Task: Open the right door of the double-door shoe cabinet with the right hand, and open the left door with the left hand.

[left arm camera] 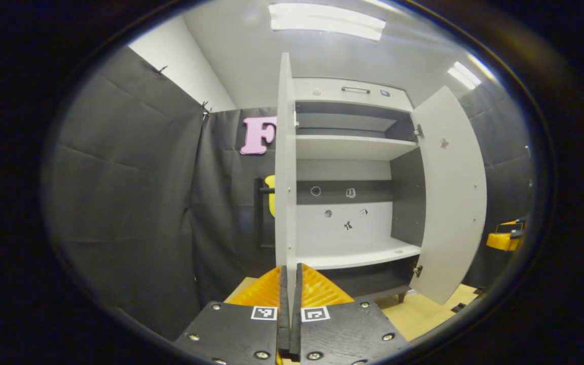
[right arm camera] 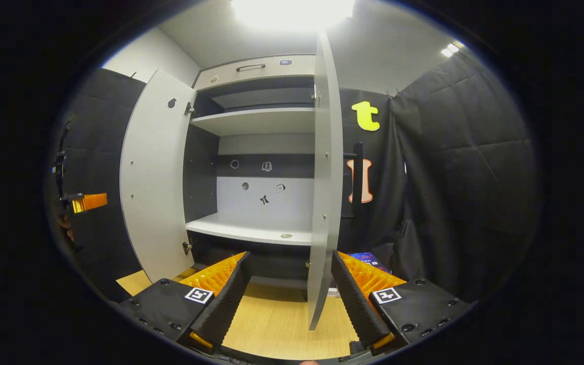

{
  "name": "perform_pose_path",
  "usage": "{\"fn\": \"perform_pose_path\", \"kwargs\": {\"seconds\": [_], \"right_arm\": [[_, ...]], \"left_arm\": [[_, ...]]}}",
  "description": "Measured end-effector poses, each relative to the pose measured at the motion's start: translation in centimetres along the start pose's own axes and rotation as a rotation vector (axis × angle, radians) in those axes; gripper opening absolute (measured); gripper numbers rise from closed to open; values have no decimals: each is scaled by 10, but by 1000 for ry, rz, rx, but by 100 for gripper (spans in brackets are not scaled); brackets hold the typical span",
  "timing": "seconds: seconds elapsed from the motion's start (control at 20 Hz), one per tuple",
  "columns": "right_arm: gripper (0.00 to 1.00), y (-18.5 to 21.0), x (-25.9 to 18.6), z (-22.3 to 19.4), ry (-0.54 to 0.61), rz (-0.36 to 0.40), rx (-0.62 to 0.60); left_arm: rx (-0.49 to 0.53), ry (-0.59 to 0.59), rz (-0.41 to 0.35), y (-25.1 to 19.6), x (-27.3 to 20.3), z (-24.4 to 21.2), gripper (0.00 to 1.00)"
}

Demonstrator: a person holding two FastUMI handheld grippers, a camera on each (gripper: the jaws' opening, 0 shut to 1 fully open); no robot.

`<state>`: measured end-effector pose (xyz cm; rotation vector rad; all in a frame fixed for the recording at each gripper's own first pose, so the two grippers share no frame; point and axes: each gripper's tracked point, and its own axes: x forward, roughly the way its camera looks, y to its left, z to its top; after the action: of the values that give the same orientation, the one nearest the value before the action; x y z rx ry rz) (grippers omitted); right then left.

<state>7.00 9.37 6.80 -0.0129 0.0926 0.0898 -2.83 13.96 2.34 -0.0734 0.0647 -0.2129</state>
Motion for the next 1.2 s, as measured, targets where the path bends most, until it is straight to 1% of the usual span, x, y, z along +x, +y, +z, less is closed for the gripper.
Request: {"fn": "perform_pose_path", "kwargs": {"seconds": [0.1, 0.2, 0.3, 0.35, 0.4, 0.45, 0.5, 0.6, 0.65, 0.7, 0.75, 0.8, 0.9, 0.95, 1.0, 1.05, 1.2], "right_arm": [[97, 0, -1, 2, -22, -18, 16], [98, 0, -4, 2, -38, -31, 26], [97, -3, -5, -2, -40, -45, 29], [96, -3, -5, -3, -38, -48, 34], [96, -3, -6, -4, -35, -49, 40], [96, -4, -6, -5, -33, -53, 45], [96, -5, -6, -5, -31, -55, 49], [96, -4, -7, -5, -31, -55, 52], [98, -5, -7, -5, -32, -56, 50], [98, -5, -7, -4, -36, -57, 47], [98, -4, -7, -3, -40, -57, 45], [98, -4, -7, -2, -43, -56, 44], [96, -4, -7, -2, -42, -52, 42], [98, -3, -7, -2, -40, -51, 40], [96, -3, -7, -2, -41, -52, 38], [96, -3, -7, -1, -41, -52, 36], [99, -4, -8, 1, -48, -54, 32]], "left_arm": [[2, 8, -4, -4, -9, -9, 0], [-1, 17, -10, -9, -17, -17, 0], [3, 21, -20, -16, -25, -24, 0], [5, 20, -23, -19, -29, -26, 2], [2, 18, -29, -22, -32, -27, 0], [-3, 16, -33, -26, -35, -29, 0], [-4, 15, -35, -29, -37, -29, 2], [0, 17, -38, -33, -40, -31, 2], [6, 18, -28, -32, -40, -31, 0], [23, 12, -7, -29, -39, -30, 0], [40, 4, 9, -27, -39, -29, 3], [54, -3, 20, -27, -39, -26, 8], [67, -8, 34, -28, -41, -28, 32], [67, -6, 36, -30, -42, -30, 32], [68, -5, 34, -32, -41, -30, 31], [71, -7, 29, -35, -42, -31, 46], [94, -23, 54, -32, -42, -26, 91]]}}
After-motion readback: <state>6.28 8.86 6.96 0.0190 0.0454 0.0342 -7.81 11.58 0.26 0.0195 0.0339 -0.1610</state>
